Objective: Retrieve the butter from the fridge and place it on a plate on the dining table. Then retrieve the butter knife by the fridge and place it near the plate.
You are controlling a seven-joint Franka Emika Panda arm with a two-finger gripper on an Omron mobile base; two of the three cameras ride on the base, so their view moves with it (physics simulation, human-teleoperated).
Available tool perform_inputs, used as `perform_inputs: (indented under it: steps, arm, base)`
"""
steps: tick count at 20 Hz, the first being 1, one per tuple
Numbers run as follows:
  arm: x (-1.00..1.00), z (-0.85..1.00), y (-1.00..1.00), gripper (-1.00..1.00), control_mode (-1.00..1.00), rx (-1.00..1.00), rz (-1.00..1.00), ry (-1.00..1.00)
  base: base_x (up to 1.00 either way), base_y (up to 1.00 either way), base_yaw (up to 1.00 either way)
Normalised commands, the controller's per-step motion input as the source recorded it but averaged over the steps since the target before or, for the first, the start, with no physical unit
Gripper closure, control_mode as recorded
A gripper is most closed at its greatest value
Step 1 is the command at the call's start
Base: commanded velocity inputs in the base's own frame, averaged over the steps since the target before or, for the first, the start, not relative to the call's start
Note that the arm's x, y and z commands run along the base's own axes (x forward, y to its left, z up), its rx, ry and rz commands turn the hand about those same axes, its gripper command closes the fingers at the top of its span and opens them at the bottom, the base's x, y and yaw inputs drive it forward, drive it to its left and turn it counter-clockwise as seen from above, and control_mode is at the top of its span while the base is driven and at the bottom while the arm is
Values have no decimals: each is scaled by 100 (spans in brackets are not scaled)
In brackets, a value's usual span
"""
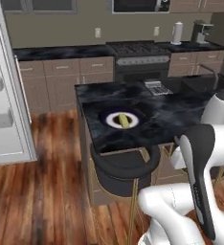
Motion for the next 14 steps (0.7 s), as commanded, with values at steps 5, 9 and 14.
perform_inputs:
  steps: [5, 9, 14]
  arm:
    - [0, 0, 0, 100, 100, 0, 0, 0]
    - [0, 0, 0, 100, 100, 0, 0, 0]
    - [0, 0, 0, 100, 100, 0, 0, 0]
  base:
    - [75, 0, -47]
    - [49, 18, -36]
    - [69, 7, -25]
